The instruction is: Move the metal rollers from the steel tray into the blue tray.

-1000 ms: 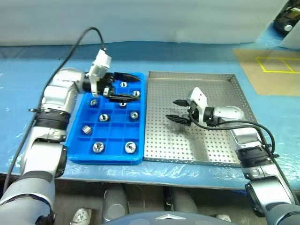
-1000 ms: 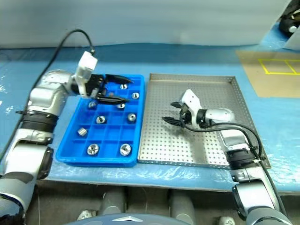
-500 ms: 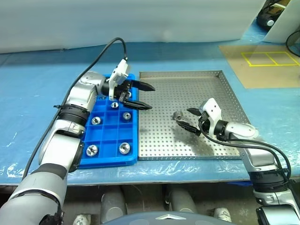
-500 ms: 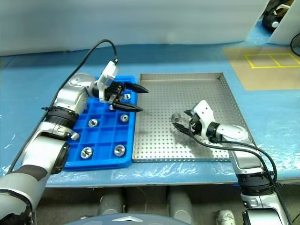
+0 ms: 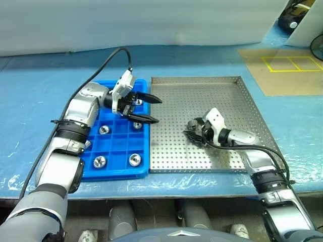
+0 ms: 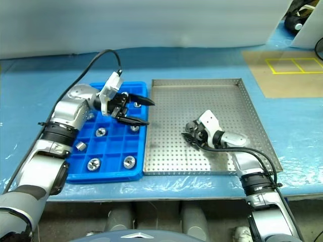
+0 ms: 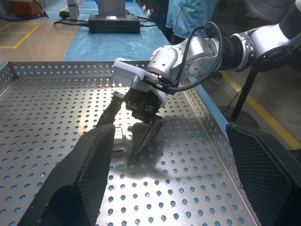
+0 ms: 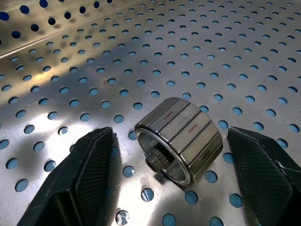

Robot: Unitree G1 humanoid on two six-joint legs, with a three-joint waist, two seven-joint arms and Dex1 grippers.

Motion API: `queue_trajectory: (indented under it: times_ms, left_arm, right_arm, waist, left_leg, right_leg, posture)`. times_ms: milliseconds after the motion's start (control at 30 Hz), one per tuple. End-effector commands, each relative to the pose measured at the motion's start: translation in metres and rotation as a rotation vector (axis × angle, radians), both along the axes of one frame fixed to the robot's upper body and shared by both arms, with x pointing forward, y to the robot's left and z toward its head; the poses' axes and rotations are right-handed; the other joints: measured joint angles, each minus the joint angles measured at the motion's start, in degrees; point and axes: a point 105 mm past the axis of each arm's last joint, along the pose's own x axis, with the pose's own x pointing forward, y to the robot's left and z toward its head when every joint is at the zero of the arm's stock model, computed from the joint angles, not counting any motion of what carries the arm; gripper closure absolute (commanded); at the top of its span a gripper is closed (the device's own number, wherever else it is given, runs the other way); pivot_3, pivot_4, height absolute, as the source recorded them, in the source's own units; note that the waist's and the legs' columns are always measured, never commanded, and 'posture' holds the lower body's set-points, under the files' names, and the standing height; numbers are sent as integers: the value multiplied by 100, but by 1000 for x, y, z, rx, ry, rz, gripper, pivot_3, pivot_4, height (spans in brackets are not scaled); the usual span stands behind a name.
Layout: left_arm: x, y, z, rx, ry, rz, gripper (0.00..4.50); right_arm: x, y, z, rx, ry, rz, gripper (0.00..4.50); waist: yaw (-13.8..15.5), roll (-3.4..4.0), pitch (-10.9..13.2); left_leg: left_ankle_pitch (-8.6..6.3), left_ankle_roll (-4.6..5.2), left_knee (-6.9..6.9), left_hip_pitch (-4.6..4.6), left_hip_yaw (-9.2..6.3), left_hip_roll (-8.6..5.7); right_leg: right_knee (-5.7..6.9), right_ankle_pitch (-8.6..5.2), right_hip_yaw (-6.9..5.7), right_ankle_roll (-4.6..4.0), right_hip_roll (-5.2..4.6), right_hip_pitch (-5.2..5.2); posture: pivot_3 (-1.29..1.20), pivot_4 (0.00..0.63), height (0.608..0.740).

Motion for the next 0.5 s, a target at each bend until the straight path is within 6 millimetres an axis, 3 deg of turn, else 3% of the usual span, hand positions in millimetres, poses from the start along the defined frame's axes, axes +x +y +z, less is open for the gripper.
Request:
queue_trajectory:
  times_ms: [33,67,100,267,500]
  left_arm:
    - [1,5,12,-11,-56,25,478]
    - [2,6,13,-13,-63,35,478]
    - [3,8,14,-12,-66,43,478]
    - [8,16,18,-8,-82,83,478]
    - [14,36,26,-11,-110,179,478]
  right_arm:
    - [2,1,1,-15,-21,2,1373]
    - [1,1,1,-25,-26,11,1689]
    - [0,3,2,-29,-30,33,1689]
    - [4,6,10,-38,-60,43,2973]
    - [10,27,31,-17,-108,126,3049]
  waist:
    - [1,0,0]
    - [1,0,0]
    - [1,0,0]
    - [0,0,0]
    - [1,1,1]
  left_leg:
    - [0,0,0,0,0,0]
    - [0,0,0,0,0,0]
    - [0,0,0,1,0,0]
    - [0,0,0,1,0,0]
    - [0,-1,-2,-3,0,1]
  right_leg:
    - [1,0,0,0,0,0]
    - [1,0,0,0,0,0]
    - [1,0,0,0,0,0]
    - [0,0,-1,0,0,0]
    - [0,0,-2,0,0,-6]
  posture:
    - [-268,150,740]
    - [-268,150,740]
    - [-266,150,740]
    - [-250,150,740]
    - [-199,150,740]
